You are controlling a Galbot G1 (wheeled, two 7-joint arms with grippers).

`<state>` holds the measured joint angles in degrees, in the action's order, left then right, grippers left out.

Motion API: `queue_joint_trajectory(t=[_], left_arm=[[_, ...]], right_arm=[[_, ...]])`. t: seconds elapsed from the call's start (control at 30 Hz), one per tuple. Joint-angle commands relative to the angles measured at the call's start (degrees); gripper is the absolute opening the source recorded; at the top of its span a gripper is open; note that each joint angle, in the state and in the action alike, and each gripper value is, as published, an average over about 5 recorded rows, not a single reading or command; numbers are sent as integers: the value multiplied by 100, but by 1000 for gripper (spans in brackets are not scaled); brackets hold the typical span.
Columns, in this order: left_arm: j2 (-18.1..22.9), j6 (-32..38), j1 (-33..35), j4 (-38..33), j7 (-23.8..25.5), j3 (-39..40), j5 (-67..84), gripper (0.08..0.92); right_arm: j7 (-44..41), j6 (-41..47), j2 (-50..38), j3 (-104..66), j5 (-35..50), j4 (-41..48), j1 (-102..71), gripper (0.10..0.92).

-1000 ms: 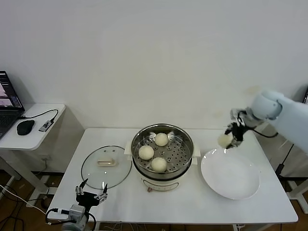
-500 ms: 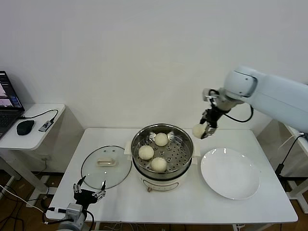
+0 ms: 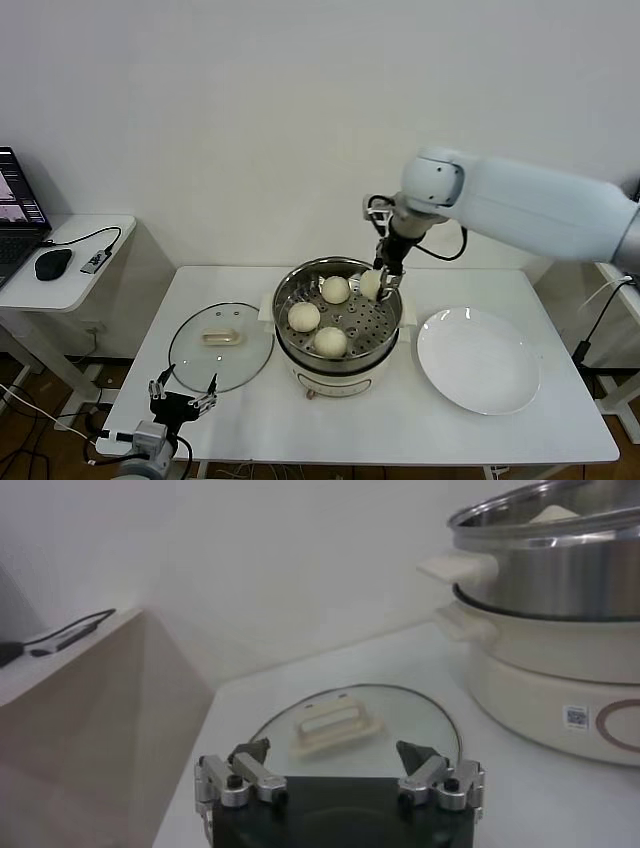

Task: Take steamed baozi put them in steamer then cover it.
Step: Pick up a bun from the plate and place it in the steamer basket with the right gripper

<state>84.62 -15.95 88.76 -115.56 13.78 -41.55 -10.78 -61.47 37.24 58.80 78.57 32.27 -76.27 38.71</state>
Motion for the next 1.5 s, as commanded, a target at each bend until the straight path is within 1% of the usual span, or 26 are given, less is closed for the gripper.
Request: queue_joint_trajectory(t=[0.03, 0.77, 1.3, 1.4, 1.5], left_arm=[[-2, -3, -3, 21, 4, -5, 10, 823], [-6, 10, 35, 34, 3, -7, 17, 823], [12, 15, 10, 76, 10, -9, 21, 823], [8, 14, 10, 78, 12, -13, 19, 823], [8, 12, 14, 70, 14, -15, 17, 823]], right_arm=[[214, 251, 333, -61, -11, 77, -469, 613], [346, 390, 322, -176, -606, 204, -863, 611], [382, 418, 267, -274, -689, 245, -1016, 614], [399, 405, 231, -294, -669, 234, -984, 654], [394, 398, 130, -326, -616, 178, -908, 733]])
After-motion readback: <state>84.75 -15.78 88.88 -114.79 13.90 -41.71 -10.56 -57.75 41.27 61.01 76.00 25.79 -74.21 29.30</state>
